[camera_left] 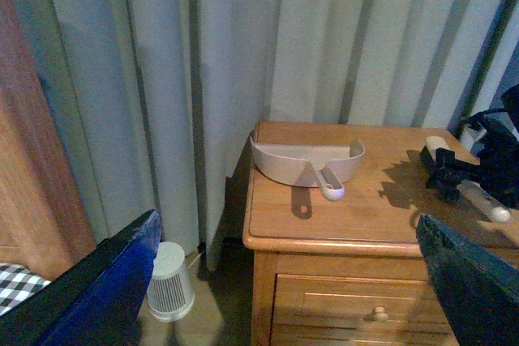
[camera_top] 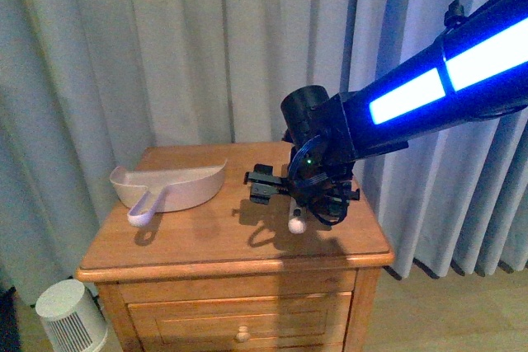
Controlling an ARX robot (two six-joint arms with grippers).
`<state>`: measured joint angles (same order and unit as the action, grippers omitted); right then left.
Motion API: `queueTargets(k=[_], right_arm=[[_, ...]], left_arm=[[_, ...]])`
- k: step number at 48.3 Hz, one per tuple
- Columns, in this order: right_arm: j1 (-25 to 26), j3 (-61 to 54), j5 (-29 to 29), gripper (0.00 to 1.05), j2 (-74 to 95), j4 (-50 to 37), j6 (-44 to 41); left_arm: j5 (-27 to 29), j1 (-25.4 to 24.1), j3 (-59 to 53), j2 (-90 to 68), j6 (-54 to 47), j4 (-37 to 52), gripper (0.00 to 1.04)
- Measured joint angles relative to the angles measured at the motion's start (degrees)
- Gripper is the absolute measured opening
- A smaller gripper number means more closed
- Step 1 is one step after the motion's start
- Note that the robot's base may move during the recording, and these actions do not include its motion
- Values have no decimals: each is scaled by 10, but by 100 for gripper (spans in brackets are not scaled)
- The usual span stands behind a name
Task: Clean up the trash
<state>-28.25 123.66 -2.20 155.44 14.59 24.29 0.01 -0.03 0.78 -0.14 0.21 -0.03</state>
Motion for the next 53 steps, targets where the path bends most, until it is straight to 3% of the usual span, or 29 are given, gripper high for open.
queueTargets(k=[18,34,53], right_arm=[[-5,-36,14,20,4,-43,12],[2,-207,43,19,-93,-137,10],[44,-499,118,19,-390,-285,-5]], left_arm=[[0,0,0,0,0,0,97],[0,0,0,0,0,0,97],[0,0,0,0,0,0,97]])
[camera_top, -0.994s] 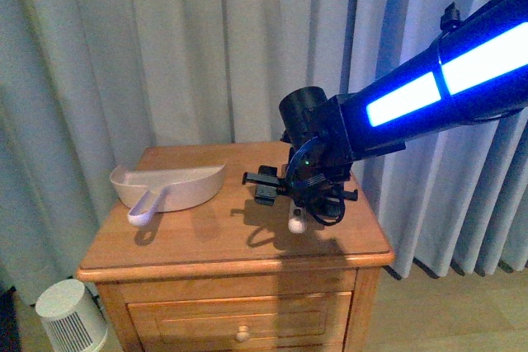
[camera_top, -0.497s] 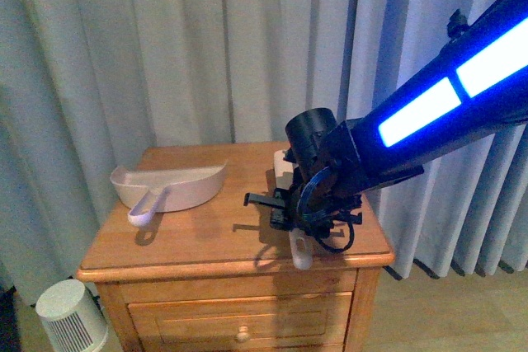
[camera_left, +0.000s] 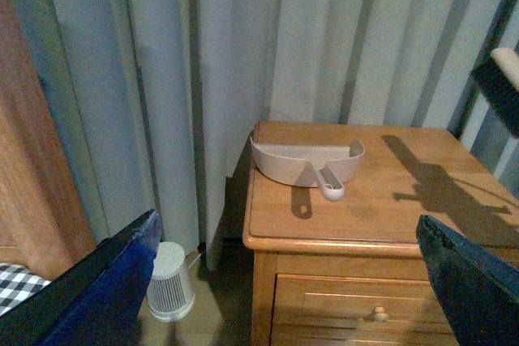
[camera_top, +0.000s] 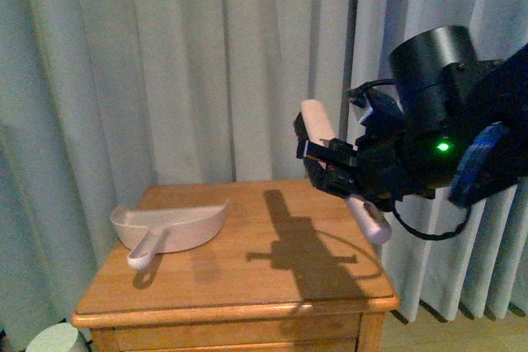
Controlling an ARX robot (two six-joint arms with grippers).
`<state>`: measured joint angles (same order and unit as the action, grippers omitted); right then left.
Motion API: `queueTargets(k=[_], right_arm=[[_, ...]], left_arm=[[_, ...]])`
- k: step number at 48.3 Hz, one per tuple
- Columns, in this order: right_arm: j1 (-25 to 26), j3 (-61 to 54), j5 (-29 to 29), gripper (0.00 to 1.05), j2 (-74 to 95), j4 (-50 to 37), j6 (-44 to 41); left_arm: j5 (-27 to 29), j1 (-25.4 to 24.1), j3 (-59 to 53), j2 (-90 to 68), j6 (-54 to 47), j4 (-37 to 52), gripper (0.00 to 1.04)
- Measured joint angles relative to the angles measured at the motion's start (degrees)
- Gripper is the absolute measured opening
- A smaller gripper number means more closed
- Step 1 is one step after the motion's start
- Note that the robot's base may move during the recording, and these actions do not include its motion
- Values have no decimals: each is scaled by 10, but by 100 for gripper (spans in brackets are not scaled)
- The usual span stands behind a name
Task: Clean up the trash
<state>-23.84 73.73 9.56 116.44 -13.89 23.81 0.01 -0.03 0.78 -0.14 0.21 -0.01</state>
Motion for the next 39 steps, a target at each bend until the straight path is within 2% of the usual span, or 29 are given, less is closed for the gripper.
queueTargets(k=[10,17,24,31,37,39], right_arm=[[0,-232,52,19,-231,-53,-12],[3,-423,22,19,-427,-109,-30],[10,-548,-25,19,-584,-128,-43],[-7,-635,-54,19,-712,-101,-44],[-16,-657,-55,19,-765,-84,-45],[-17,-657,-55,19,-771,-84,-45]], left_arm=[[0,0,0,0,0,0,97],[0,0,0,0,0,0,97],[0,0,0,0,0,0,97],[0,0,0,0,0,0,97],[-1,0,0,0,0,0,97],[-78,-26,20,-31,27,-47,97]])
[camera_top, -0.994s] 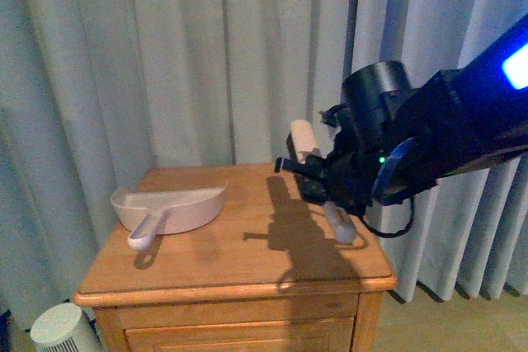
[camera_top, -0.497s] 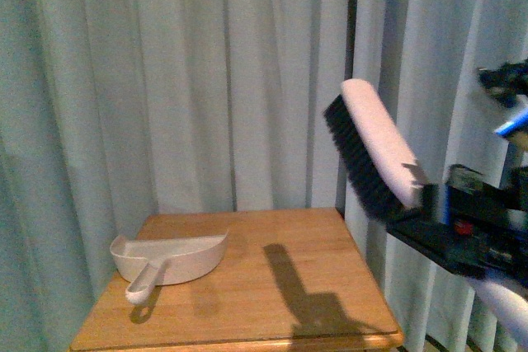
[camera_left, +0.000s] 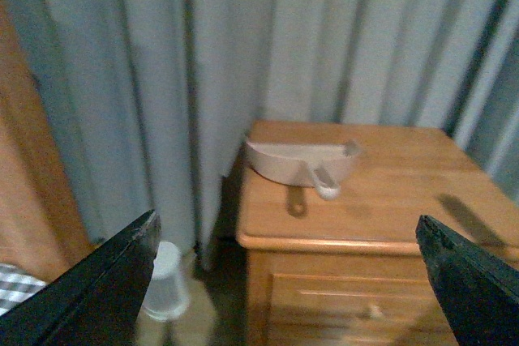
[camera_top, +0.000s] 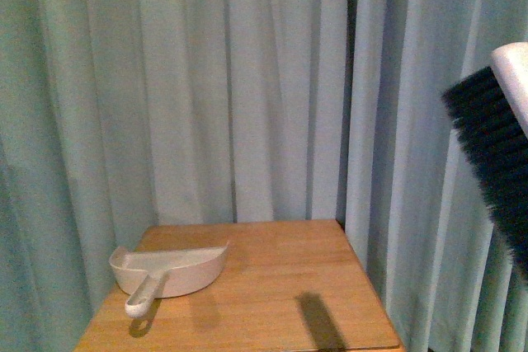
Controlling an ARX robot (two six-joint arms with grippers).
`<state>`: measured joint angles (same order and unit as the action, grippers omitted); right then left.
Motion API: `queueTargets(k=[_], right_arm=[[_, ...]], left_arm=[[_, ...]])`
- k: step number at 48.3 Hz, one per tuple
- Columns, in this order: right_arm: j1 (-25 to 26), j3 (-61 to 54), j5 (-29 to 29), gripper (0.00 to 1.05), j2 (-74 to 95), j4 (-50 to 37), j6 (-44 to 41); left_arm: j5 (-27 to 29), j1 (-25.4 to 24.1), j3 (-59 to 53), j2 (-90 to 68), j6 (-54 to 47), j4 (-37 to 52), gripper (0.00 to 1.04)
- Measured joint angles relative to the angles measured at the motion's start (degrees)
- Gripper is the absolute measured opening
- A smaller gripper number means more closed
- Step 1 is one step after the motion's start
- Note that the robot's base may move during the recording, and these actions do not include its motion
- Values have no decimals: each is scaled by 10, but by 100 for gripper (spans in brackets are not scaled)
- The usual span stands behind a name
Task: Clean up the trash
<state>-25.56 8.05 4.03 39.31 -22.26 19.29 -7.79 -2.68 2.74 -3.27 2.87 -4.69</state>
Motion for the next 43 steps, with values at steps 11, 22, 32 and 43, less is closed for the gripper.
queueTargets(k=[11,22,32,43], right_arm=[[-1,0,-2,19,0,0,0],[-1,0,-1,19,0,1,0],[-1,0,-2,19,0,1,0],[-1,0,-2,19,0,1,-1]], left_arm=[[-157,-104,215,-325,-8,65,97],[-151,-4,511,-643,-52,30,97],[-143,75,676,-852,-82,-24,97],[-90,100,837,-1069,-107,-93,97]])
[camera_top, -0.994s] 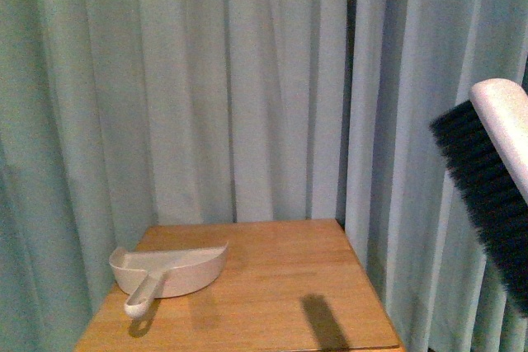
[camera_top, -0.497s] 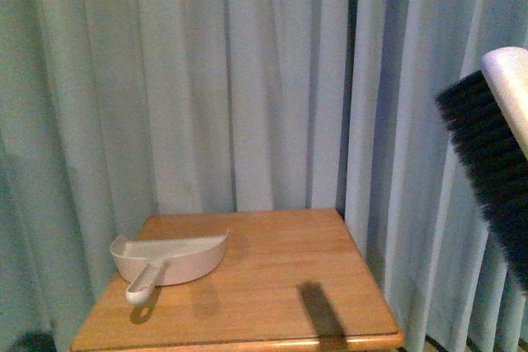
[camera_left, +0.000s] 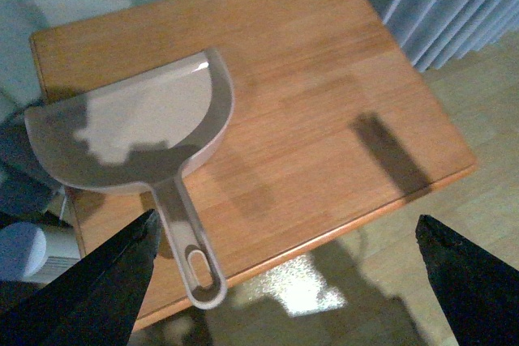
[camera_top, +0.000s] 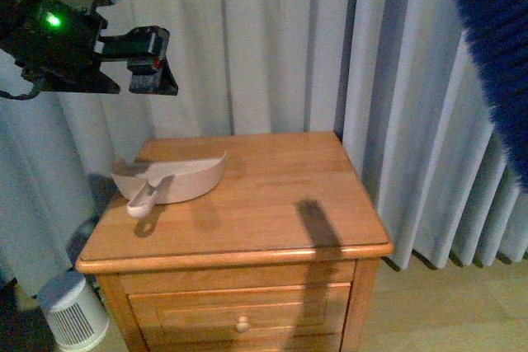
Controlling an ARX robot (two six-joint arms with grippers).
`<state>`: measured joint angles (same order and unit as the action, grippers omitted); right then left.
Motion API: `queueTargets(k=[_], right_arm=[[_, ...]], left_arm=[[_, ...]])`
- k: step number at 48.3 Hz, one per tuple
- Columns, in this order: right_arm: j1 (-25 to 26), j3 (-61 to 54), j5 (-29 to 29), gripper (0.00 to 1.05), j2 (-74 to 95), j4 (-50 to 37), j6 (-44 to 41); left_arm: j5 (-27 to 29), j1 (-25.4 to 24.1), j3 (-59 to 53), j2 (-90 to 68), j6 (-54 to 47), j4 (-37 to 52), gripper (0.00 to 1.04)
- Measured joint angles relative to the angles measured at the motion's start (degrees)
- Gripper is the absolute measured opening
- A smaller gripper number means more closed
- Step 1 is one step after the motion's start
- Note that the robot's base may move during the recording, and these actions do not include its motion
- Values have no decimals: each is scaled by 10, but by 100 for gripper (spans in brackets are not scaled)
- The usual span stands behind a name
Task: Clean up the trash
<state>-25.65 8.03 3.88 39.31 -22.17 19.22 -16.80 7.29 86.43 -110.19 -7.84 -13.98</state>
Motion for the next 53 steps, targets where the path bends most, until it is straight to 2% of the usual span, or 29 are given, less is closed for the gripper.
queueTargets(k=[7,17,53], right_arm=[[0,0,0,19,0,0,0],[0,0,0,19,0,0,0],[0,0,0,19,0,0,0]], left_arm=[[51,-8,110,-137,22,-23,97],[91,-19,178,-244,53,-41,97],[128,-14,267,-358,57,-63,97]])
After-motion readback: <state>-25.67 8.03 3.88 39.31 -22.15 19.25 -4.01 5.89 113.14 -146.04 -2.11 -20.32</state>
